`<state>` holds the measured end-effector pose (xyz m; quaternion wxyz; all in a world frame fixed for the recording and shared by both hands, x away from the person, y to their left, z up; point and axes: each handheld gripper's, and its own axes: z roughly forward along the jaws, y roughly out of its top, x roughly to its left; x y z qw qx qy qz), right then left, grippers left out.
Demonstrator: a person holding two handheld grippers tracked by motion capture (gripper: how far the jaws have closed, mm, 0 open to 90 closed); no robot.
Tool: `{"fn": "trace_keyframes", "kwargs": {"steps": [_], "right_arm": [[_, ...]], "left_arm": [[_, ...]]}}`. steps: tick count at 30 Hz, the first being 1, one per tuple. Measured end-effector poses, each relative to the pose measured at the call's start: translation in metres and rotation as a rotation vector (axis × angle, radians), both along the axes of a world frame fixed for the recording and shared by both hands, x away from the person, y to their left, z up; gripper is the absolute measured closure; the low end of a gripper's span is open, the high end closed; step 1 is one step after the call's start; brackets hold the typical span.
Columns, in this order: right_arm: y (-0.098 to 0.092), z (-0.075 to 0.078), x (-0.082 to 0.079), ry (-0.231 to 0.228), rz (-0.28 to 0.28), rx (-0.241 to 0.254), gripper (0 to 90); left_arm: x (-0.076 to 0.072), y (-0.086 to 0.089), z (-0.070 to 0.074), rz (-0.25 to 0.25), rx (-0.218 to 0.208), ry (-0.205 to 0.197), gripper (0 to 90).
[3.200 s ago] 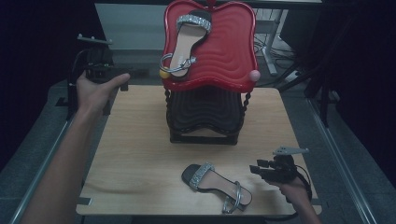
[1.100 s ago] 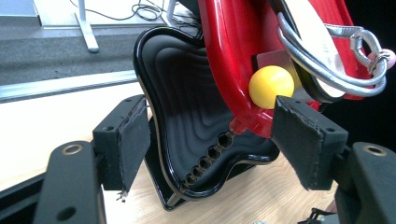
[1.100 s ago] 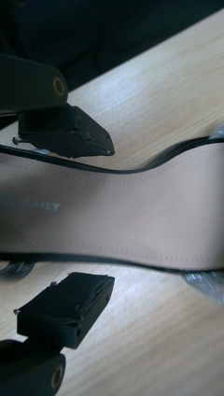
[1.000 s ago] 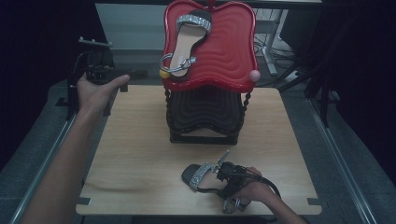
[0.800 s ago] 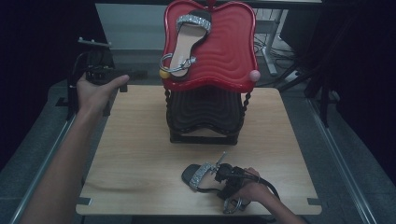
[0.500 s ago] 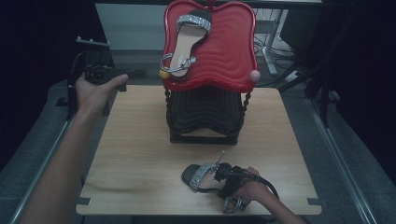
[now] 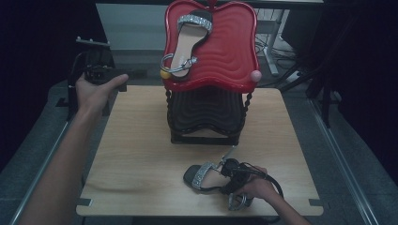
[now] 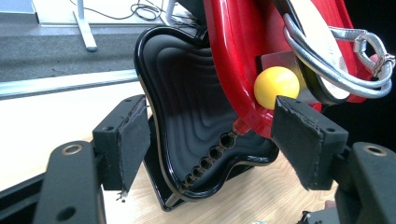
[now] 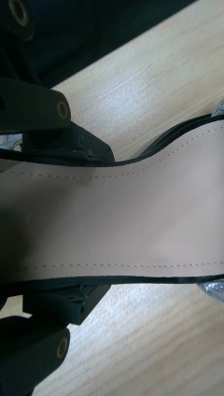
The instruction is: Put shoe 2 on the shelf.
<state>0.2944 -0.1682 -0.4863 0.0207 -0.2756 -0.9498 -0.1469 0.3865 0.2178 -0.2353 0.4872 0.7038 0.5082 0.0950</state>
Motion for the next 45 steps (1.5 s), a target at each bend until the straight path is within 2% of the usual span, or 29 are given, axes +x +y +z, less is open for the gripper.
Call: {"fn": "trace_keyframes", "kwargs": {"steps": [1, 2, 4, 5, 6, 8, 9, 11, 12, 16, 17, 18, 19, 20, 22, 23, 24, 27, 28, 29, 30, 32, 34, 37, 38, 39, 40, 43, 45], "right_arm": [[0.0, 0.0, 0.0, 0.0, 0.0, 0.0, 42.6], [-0.006, 0.005, 0.001, 0.001, -0.016, 0.033, 42.6], [-0.014, 0.011, 0.002, -0.003, -0.028, 0.063, 42.6], [-0.014, 0.011, 0.002, -0.003, -0.028, 0.063, 42.6], [-0.023, 0.017, 0.003, -0.002, -0.05, 0.102, 42.6], [-0.034, 0.022, 0.004, 0.003, -0.075, 0.139, 42.6], [-0.034, 0.022, 0.004, 0.003, -0.075, 0.139, 42.6], [-0.05, 0.029, 0.006, 0.003, -0.108, 0.186, 42.6], [-0.065, 0.033, 0.006, 0.002, -0.139, 0.223, 42.6], [-0.094, 0.037, 0.006, 0.001, -0.191, 0.293, 42.7], [-0.094, 0.037, 0.006, 0.001, -0.191, 0.293, 42.7], [-0.112, 0.037, 0.006, 0.004, -0.225, 0.334, 42.7], [-0.112, 0.037, 0.006, 0.004, -0.225, 0.334, 42.7], [-0.127, 0.038, 0.005, -0.002, -0.256, 0.36, 42.7], [-0.142, 0.038, 0.005, -0.003, -0.288, 0.383, 42.7], [-0.142, 0.038, 0.005, -0.003, -0.288, 0.383, 42.7], [-0.156, 0.04, 0.005, -0.009, -0.321, 0.398, 42.7], [-0.169, 0.042, 0.006, -0.02, -0.349, 0.416, 42.7], [-0.184, 0.046, 0.007, -0.027, -0.391, 0.446, 42.7], [-0.184, 0.046, 0.007, -0.027, -0.391, 0.446, 42.7], [-0.196, 0.051, 0.008, -0.039, -0.422, 0.474, 42.7], [-0.2, 0.053, 0.009, -0.042, -0.432, 0.483, 42.8], [-0.215, 0.065, 0.014, -0.068, -0.468, 0.506, 42.7], [-0.222, 0.072, 0.018, -0.072, -0.49, 0.529, 42.7], [-0.23, 0.082, 0.024, -0.084, -0.507, 0.557, 42.8], [-0.23, 0.082, 0.024, -0.084, -0.507, 0.557, 42.8], [-0.235, 0.089, 0.029, -0.091, -0.517, 0.572, 42.7], [-0.24, 0.096, 0.033, -0.104, -0.526, 0.581, 42.8], [-0.243, 0.108, 0.037, -0.136, -0.538, 0.579, 42.8]], "left_arm": [[0.0, 0.0, 0.0, 0.0, 0.0, 0.0, 28.3], [0.0, 0.001, 0.0, 0.002, -0.003, 0.0, 28.3], [0.0, 0.002, 0.0, 0.004, -0.009, 0.0, 28.3], [0.0, 0.002, 0.0, 0.004, -0.009, 0.0, 28.3], [-0.001, 0.003, 0.0, 0.005, -0.012, -0.001, 28.3], [-0.001, 0.004, 0.001, 0.007, -0.011, -0.002, 28.4], [-0.001, 0.004, 0.001, 0.007, -0.011, -0.002, 28.4], [-0.002, 0.004, 0.001, 0.007, -0.011, -0.004, 28.4], [-0.001, 0.003, 0.001, 0.007, -0.011, -0.004, 28.4], [-0.001, 0.003, 0.0, 0.005, -0.01, -0.003, 28.4], [-0.001, 0.003, 0.0, 0.005, -0.01, -0.003, 28.4], [-0.001, 0.003, 0.0, 0.007, -0.01, -0.003, 28.4], [-0.001, 0.003, 0.0, 0.007, -0.01, -0.003, 28.4], [-0.001, 0.003, 0.0, 0.008, -0.009, -0.002, 28.4], [-0.001, 0.002, 0.0, 0.008, -0.007, -0.002, 28.4], [-0.001, 0.002, 0.001, 0.008, -0.004, -0.002, 28.4], [-0.001, 0.001, 0.001, 0.007, -0.001, -0.002, 28.5], [-0.001, 0.0, 0.001, 0.005, 0.001, -0.002, 28.5], [-0.001, -0.001, 0.002, 0.004, 0.004, -0.003, 28.5], [-0.001, -0.001, 0.002, 0.004, 0.004, -0.003, 28.5], [0.0, -0.001, 0.003, 0.004, 0.004, -0.004, 28.5], [0.0, -0.001, 0.003, 0.006, 0.004, -0.004, 28.5], [0.0, -0.001, 0.004, 0.008, 0.003, -0.004, 28.6], [0.0, -0.001, 0.004, 0.007, 0.004, -0.002, 28.7], [0.0, -0.001, 0.004, 0.006, 0.007, -0.001, 28.7], [0.0, -0.001, 0.004, 0.006, 0.007, -0.001, 28.7], [0.0, -0.001, 0.004, 0.005, 0.009, -0.001, 28.7], [0.0, -0.001, 0.004, 0.005, 0.009, -0.001, 28.7], [0.001, -0.002, 0.004, 0.004, 0.012, 0.001, 28.7]]}}
